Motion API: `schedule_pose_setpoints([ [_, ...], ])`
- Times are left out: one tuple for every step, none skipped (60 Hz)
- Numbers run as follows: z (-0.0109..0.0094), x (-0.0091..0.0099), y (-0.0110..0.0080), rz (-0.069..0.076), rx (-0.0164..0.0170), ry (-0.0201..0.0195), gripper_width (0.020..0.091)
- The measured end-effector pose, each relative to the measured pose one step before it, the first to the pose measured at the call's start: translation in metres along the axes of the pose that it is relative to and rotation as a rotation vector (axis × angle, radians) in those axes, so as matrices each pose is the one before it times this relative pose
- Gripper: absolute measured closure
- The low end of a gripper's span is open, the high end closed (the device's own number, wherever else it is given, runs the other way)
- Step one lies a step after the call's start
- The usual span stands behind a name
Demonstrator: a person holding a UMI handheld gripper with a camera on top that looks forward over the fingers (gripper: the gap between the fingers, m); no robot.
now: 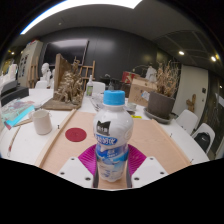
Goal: Pour water
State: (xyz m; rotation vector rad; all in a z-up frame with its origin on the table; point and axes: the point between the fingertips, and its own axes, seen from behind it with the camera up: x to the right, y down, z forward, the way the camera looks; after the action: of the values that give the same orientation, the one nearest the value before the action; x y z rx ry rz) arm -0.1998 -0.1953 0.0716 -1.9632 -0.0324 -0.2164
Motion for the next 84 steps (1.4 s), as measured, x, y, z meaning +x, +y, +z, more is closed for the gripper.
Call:
schedule_pose_setpoints([
  [-0.00047, 0.00126, -0.00312, -0.0105, -0.00075, 0.00824, 0.0732],
  [-0.00021, 0.00104, -0.00356, -0.0099, 0.00079, 0.00879, 0.0731],
  [-0.00047, 0.0023, -0.00431, -0.011, 0.00083, 0.00476, 0.0731],
  [-0.00005, -0.00085, -0.00447, -0.0132, 0.00157, 0.00975, 0.0732],
  [0.00023, 0.0002, -0.00439, -0.0156, 0.00201, 0.00934, 0.0732],
  [0.00027, 0.00145, -0.00504, -0.0186, 0.00192, 0.00981, 0.0732],
  [0.00041, 0.00149, -0.00569, -0.0209, 0.00233, 0.01108, 0.0733],
  [0.00076, 0.00149, -0.00625, -0.0223, 0.0033, 0.0117, 0.0731],
  [0.00109, 0.00104, -0.00671, -0.0227, 0.00453, 0.01218, 0.0732],
  [0.0017, 0.00325, -0.00743, -0.0235, 0.00478, 0.00818, 0.0733],
  [0.00187, -0.00008, -0.00598, -0.0249, 0.00537, 0.00983, 0.0732],
  [0.00174, 0.00014, -0.00693, -0.0262, 0.00597, 0.00959, 0.0732],
  [0.00178, 0.00031, -0.00739, -0.0266, 0.00628, 0.01008, 0.0732],
  [0.00217, 0.00038, -0.00723, -0.0273, 0.00545, 0.011, 0.0733],
  [0.00237, 0.00034, -0.00704, -0.0292, 0.00426, 0.01096, 0.0733],
  [0.00278, -0.00011, -0.00709, -0.0311, 0.00462, 0.01017, 0.0732],
  [0.00278, 0.00012, -0.00766, -0.0321, 0.00618, 0.01028, 0.0733],
  [0.00321, 0.0031, -0.00873, -0.0324, 0.00758, 0.00843, 0.0732],
  [0.00257, -0.00032, -0.00754, -0.0322, 0.00849, 0.01001, 0.0732],
  [0.00263, -0.00025, -0.00839, -0.0329, 0.00942, 0.01081, 0.0733],
  [0.00302, -0.0004, -0.00824, -0.0336, 0.00983, 0.01135, 0.0733],
  [0.00278, -0.00015, -0.00782, -0.036, 0.00854, 0.01164, 0.0733],
  [0.00291, -0.00055, -0.00763, -0.0378, 0.00786, 0.0122, 0.0733],
  [0.0027, -0.00062, -0.00781, -0.0386, 0.00842, 0.011, 0.0733],
  [0.00257, -0.00094, -0.00815, -0.0377, 0.01027, 0.00995, 0.0733],
  [0.00217, -0.00112, -0.00867, -0.0363, 0.01216, 0.0094, 0.0733],
  [0.00218, -0.00114, -0.00894, -0.0365, 0.013, 0.00948, 0.0733],
  [0.00325, 0.00098, -0.00826, -0.0388, 0.01377, 0.00884, 0.0732],
  [0.00039, 0.00115, -0.00722, -0.0412, 0.01281, 0.01039, 0.0733],
  [0.00183, -0.0006, -0.00859, -0.0458, 0.01481, 0.01222, 0.0732],
  [0.00212, -0.00067, -0.00884, -0.0475, 0.01567, 0.01221, 0.0733],
  [0.00175, -0.00026, -0.00872, -0.0468, 0.01614, 0.01177, 0.0733],
  [0.00217, -0.00025, -0.00826, -0.0458, 0.01625, 0.01258, 0.0733],
  [0.00193, -0.00031, -0.00827, -0.0454, 0.01635, 0.01301, 0.0733],
  [0.00194, -0.00024, -0.00823, -0.0453, 0.01695, 0.01295, 0.0733],
  [0.00165, -0.00067, -0.00801, -0.0448, 0.0171, 0.01121, 0.0734],
  [0.00382, -0.00231, -0.00854, -0.0436, 0.01738, 0.00982, 0.0734],
  [0.00076, 0.00033, -0.00699, -0.0423, 0.0152, 0.00611, 0.0735],
  [0.00083, -0.00077, -0.00677, -0.0415, 0.01531, 0.00754, 0.0734],
  [0.00127, -0.00073, -0.00607, -0.0421, 0.0134, 0.00729, 0.0735],
  [0.00115, -0.00089, -0.0055, -0.0429, 0.01131, 0.00691, 0.0734],
  [0.00117, -0.00098, -0.00549, -0.042, 0.01116, 0.00689, 0.0735],
  [0.0011, -0.00091, -0.00528, -0.039, 0.01122, 0.00607, 0.0736],
  [0.00108, -0.0013, -0.00494, -0.0359, 0.01102, 0.00546, 0.0735],
  [0.0008, -0.0016, -0.00454, -0.034, 0.00966, 0.00421, 0.0735],
  [0.00135, -0.00182, -0.00439, -0.034, 0.0091, 0.00301, 0.0735],
  [0.00499, -0.00469, -0.00409, -0.0333, 0.01059, 0.00323, 0.0736],
  [-0.00034, -0.00206, -0.00386, -0.0312, 0.00793, -0.00218, 0.0736],
  [0.00032, -0.00156, -0.00345, -0.0316, 0.00788, -0.00094, 0.0736],
  [0.00021, -0.00189, -0.00352, -0.0305, 0.00915, 0.00011, 0.0736],
  [0.00049, -0.00177, -0.00315, -0.0309, 0.00858, 0.00138, 0.0736],
  [0.00026, -0.00194, -0.0028, -0.0317, 0.00706, 0.00166, 0.0737],
  [0.0006, -0.00195, -0.00289, -0.0307, 0.00808, 0.00111, 0.0738],
  [0.00006, -0.00195, -0.00346, -0.0274, 0.00976, 0.0007, 0.0737],
  [-0.00003, -0.00185, -0.00384, -0.0235, 0.01147, 0.00038, 0.0737],
  [-0.00007, -0.00198, -0.00406, -0.0209, 0.0114, 0.00055, 0.0737],
  [0.00371, -0.00494, -0.00204, -0.023, 0.00982, 0.0011, 0.0738],
  [-0.00055, -0.00144, -0.00242, -0.0187, 0.00475, -0.00191, 0.0735],
  [-0.00033, -0.00182, -0.00157, -0.0205, 0.00357, -0.00049, 0.0736],
  [-0.00023, -0.00196, -0.00105, -0.0171, 0.00209, -0.00215, 0.0737],
  [-0.00006, -0.00254, -0.0009, -0.0145, 0.00055, -0.00415, 0.0737],
  [-0.00017, -0.00272, -0.00063, -0.0103, -0.00033, -0.00604, 0.0737],
  [-0.00018, -0.00264, -0.00023, -0.0056, -0.00159, -0.00606, 0.0735],
  [-0.00022, -0.00232, -0.00003, -0.0023, -0.00151, -0.00651, 0.0735],
  [-0.00025, -0.00181, 0.00041, 0.0006, -0.00172, -0.0058, 0.0735],
  [-0.0003, -0.00104, 0.00038, 0.0033, -0.00207, -0.00535, 0.0737],
  [-0.00053, -0.00351, 0.00358, -0.0053, 0.00205, 0.00294, 0.0737],
  [0.00112, 0.00135, -0.00265, 0.0151, -0.0023, -0.00823, 0.0736],
  [-0.001, 0.00073, 0.00069, 0.0088, -0.00227, -0.00332, 0.0736],
  [-0.00012, 0.00014, 0.00073, 0.0107, -0.00163, -0.00266, 0.0737],
  [-0.00018, 0.00033, 0.00108, 0.0124, -0.00199, -0.00251, 0.0736],
  [-0.00044, 0.00092, 0.00088, 0.0133, -0.00128, -0.00173, 0.0735],
  [-0.00023, 0.00085, 0.00078, 0.0141, -0.00007, -0.00207, 0.0735],
  [-0.00015, 0.00105, 0.00101, 0.015, -0.00159, -0.00262, 0.0737],
  [-0.00006, 0.00054, 0.00162, 0.016, -0.00206, -0.00202, 0.0735],
  [-0.00021, 0.00164, 0.00131, 0.021, -0.00158, -0.00341, 0.0736],
  [-0.00044, 0.00145, 0.00157, 0.0241, -0.00089, -0.00211, 0.0736],
  [-0.0011, 0.00304, 0.00066, 0.0296, 0.00167, -0.00635, 0.0736],
  [-0.00046, 0.00195, 0.00126, 0.0359, -0.00077, -0.00633, 0.0736],
  [-0.00068, 0.00181, 0.00191, 0.0418, -0.00346, -0.00853, 0.0735],
  [-0.00091, 0.00214, 0.00212, 0.0473, -0.00383, -0.00827, 0.0735],
  [-0.00111, 0.00222, 0.00182, 0.0519, -0.00377, -0.00898, 0.0735],
  [-0.00092, 0.0021, 0.0018, 0.0533, -0.00252, -0.00912, 0.0735],
  [-0.00114, 0.00195, 0.00154, 0.056, -0.00232, -0.01133, 0.0736],
])
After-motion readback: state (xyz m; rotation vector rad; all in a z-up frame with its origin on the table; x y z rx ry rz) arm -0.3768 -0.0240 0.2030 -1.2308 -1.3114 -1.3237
